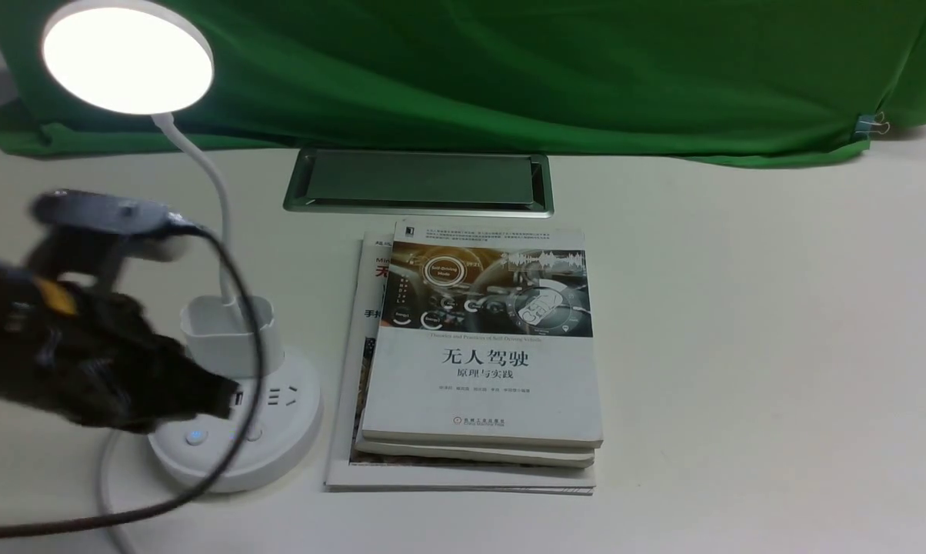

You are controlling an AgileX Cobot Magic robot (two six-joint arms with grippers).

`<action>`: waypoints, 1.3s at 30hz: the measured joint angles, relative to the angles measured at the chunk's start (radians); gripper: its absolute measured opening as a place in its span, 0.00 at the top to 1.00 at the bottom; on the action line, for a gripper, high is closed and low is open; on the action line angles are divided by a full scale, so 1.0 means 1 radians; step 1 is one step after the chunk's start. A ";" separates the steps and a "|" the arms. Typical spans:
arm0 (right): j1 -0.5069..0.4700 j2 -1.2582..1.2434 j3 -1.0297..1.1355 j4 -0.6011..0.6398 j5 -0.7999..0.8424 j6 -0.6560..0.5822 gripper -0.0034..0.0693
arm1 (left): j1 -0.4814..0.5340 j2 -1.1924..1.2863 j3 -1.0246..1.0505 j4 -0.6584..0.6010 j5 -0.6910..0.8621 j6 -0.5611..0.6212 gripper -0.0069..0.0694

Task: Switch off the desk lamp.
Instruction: Use the left arm to press the button switch on the lamp holder

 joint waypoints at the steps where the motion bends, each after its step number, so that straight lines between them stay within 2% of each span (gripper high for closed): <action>1: 0.000 0.000 0.000 0.000 0.000 0.000 0.90 | -0.027 0.027 -0.015 0.054 0.005 -0.040 0.88; 4: 0.000 0.000 0.000 0.000 0.000 0.000 0.90 | -0.093 0.110 -0.066 0.158 0.024 -0.141 0.88; 6: 0.000 0.000 0.000 0.000 0.000 0.000 0.90 | -0.102 0.151 -0.084 0.169 0.026 -0.158 0.88; 12: 0.000 0.000 0.000 0.000 0.000 0.000 0.90 | -0.104 0.264 -0.105 0.191 0.012 -0.169 0.88; 17: 0.000 0.000 0.000 0.000 0.000 0.000 0.90 | -0.104 0.383 -0.106 0.190 -0.076 -0.169 0.88; 26: 0.000 0.000 0.000 0.000 -0.001 0.000 0.90 | -0.108 0.385 -0.123 0.194 -0.088 -0.166 0.88; 33: 0.000 0.000 0.000 0.000 -0.001 0.000 0.90 | -0.109 0.275 -0.124 0.191 -0.126 -0.172 0.88; 39: 0.000 0.000 0.000 0.000 -0.001 0.000 0.90 | -0.109 0.279 -0.052 0.176 -0.179 -0.190 0.88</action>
